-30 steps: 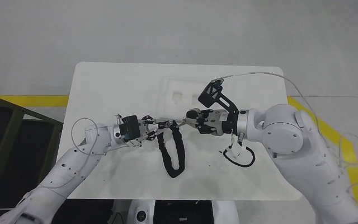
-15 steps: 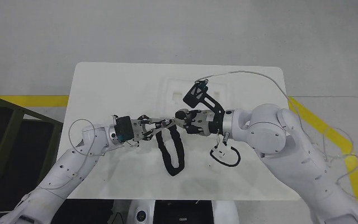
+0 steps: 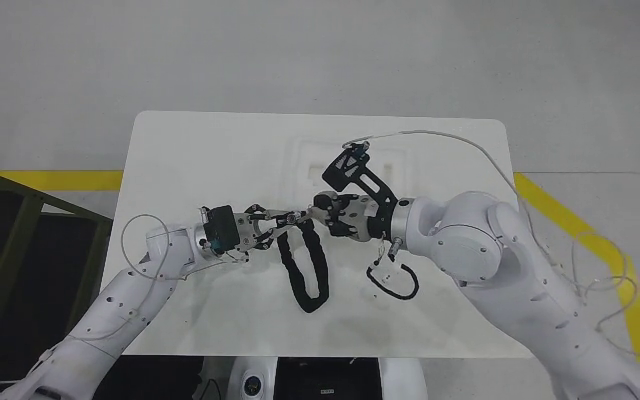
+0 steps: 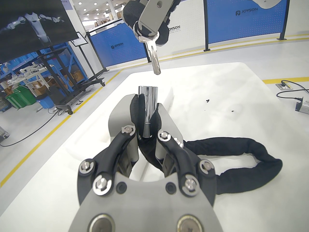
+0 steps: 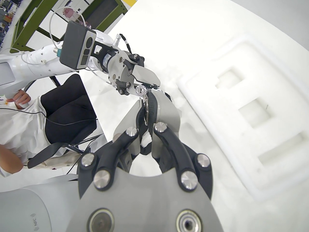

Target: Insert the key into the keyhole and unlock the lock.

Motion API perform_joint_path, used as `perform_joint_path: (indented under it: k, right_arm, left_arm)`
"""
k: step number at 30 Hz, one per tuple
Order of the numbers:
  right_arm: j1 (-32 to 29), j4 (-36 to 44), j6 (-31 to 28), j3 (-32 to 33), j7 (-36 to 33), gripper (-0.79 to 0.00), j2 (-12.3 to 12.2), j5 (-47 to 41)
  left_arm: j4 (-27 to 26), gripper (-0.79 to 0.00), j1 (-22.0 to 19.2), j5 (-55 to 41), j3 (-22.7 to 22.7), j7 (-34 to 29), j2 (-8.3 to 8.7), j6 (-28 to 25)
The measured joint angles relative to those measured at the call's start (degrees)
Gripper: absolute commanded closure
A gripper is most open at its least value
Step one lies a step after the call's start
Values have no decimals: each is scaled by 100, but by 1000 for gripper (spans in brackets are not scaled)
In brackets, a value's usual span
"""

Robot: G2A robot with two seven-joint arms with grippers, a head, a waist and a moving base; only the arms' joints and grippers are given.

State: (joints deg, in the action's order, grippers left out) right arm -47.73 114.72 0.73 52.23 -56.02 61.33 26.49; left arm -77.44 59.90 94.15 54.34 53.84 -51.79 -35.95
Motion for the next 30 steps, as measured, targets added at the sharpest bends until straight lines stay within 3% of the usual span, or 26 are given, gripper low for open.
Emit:
perform_joint_path:
  k: [20, 30]
  right_arm:
    - [217, -112, 372, -255, 80, 0, 168, 250]
    - [194, -152, 381, -265, 115, 0, 217, 254]
  left_arm:
    - [-1, 0, 1, 0, 0, 0, 0, 0]
    - [-228, 0, 194, -233, 131, -520, -17, 104]
